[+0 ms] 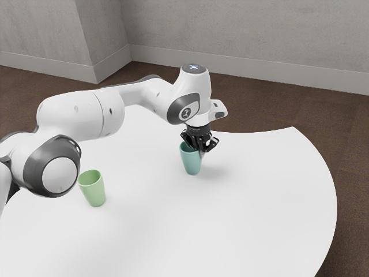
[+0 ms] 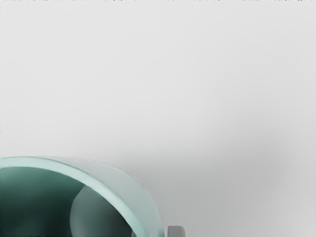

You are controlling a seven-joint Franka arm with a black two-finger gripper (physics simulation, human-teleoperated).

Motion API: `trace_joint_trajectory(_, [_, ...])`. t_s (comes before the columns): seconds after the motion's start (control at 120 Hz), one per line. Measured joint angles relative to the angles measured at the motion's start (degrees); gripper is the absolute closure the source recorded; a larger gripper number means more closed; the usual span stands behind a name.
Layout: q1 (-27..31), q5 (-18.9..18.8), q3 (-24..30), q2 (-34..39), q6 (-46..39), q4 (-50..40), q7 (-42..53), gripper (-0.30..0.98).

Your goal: Place the right cup onto the left cup

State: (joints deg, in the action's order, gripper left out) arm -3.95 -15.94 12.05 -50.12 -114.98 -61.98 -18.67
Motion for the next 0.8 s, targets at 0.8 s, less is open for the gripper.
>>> trace_joint_trajectory(0.8, [0.4, 3.5, -4.9, 43.5, 2.4, -39.2, -1.7, 0.78])
